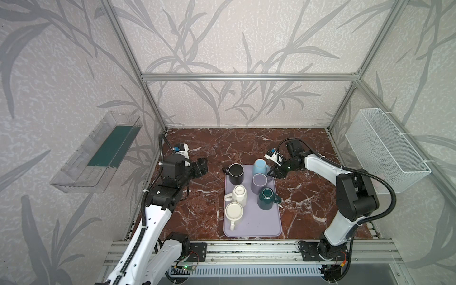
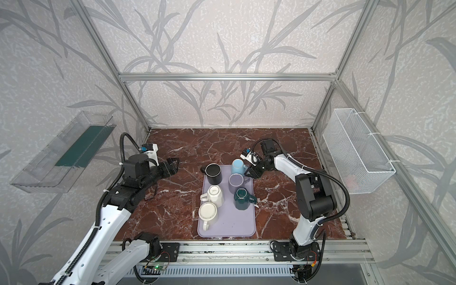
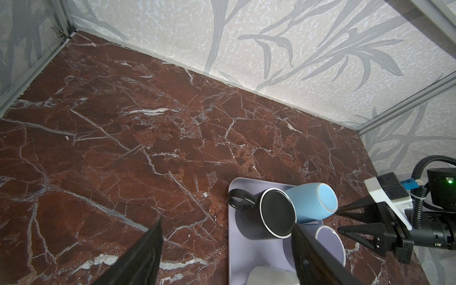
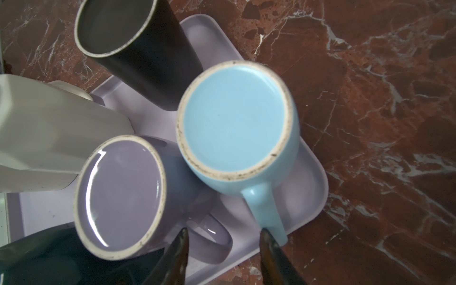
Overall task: Turn the mug right side up
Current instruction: Pick up the mug from the tray.
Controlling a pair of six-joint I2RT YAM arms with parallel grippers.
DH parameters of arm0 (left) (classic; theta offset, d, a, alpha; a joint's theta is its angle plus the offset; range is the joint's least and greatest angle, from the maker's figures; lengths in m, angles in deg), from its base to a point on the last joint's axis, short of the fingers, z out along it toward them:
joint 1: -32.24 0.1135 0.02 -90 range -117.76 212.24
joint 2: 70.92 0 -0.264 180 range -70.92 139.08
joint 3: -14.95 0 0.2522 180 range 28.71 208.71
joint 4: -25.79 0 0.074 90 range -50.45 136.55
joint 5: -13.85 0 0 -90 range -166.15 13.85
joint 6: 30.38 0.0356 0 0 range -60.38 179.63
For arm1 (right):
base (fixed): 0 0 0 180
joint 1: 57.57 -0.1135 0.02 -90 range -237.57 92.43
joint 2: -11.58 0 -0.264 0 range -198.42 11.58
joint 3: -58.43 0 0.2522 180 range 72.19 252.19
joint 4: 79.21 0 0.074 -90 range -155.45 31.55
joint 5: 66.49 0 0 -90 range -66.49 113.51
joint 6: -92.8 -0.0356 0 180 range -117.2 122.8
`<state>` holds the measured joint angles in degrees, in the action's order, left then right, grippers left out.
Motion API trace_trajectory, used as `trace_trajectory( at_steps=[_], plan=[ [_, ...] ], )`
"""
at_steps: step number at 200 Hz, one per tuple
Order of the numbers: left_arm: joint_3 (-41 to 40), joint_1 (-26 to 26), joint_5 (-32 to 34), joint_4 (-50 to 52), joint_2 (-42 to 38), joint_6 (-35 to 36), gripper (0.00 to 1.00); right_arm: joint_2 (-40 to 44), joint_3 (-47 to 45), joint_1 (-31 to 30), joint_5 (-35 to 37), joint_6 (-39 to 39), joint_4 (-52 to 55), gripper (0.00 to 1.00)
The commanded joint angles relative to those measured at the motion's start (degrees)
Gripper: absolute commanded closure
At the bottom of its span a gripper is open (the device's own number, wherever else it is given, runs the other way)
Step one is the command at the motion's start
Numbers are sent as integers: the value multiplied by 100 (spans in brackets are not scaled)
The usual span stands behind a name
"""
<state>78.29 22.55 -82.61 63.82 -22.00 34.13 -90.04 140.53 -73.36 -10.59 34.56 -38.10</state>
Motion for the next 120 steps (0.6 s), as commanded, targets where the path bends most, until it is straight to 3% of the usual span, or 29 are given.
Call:
trace_trajectory(
  at_steps=[1,120],
  plan=[
    [139,-8,76,157,-71,62,18,-153,201,141,-2,144,59,54],
    [227,-9,186,298,-66,171,18,-784,607,155,-368,333,405,56]
  ],
)
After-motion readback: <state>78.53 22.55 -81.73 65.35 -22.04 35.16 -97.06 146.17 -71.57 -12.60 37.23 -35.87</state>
